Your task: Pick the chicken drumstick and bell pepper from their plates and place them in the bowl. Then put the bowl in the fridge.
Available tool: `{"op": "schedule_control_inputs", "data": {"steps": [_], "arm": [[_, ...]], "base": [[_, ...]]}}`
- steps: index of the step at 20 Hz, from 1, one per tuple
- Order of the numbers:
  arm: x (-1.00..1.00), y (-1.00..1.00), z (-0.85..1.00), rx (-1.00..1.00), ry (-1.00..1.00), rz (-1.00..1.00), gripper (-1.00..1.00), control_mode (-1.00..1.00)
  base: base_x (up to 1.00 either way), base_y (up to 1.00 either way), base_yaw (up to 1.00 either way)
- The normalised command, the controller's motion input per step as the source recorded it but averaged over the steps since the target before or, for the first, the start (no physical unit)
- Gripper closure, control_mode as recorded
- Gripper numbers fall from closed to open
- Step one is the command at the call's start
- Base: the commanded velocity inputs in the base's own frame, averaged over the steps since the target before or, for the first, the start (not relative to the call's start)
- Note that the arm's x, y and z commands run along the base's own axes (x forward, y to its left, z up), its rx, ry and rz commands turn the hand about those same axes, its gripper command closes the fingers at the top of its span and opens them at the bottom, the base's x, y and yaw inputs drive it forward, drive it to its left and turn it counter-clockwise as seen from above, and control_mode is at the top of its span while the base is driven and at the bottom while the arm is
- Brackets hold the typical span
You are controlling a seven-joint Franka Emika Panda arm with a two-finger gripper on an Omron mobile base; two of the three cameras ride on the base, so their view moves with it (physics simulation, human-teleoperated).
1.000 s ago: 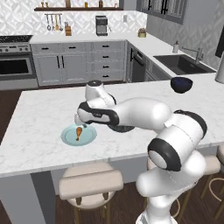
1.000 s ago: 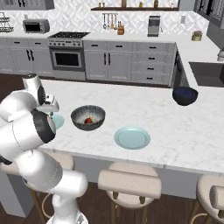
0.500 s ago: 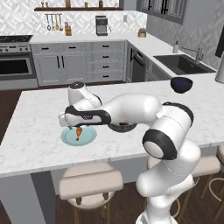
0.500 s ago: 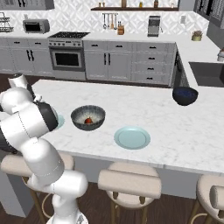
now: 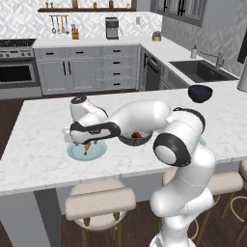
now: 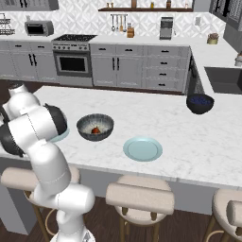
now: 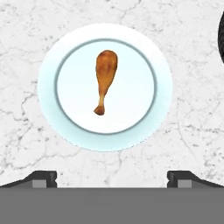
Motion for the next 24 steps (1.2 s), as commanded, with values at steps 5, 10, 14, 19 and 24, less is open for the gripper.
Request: {"op": "schedule_control_inputs", "data": {"steps": [5, 10, 14, 19, 24], "arm": [[0.33, -0.44, -0.37, 0.00, 0.00, -0.02, -1.00, -1.00], [0.73, 0.01, -0.26, 0.00, 0.00, 0.00, -1.00, -1.00], [0.36, 0.03, -0.31, 0.00, 0.00, 0.00, -1.00, -1.00], [0.15, 0.21, -0.23, 0.00, 0.00, 0.00, -1.00, -1.00], [0.09, 0.06, -0.16, 0.00, 0.00, -0.01, -1.00, -1.00]], "base": [[0.00, 0.00, 0.00], [0.00, 0.00, 0.00], [0.00, 0.00, 0.00], [0.00, 0.00, 0.00], [0.00, 0.00, 0.00]]}}
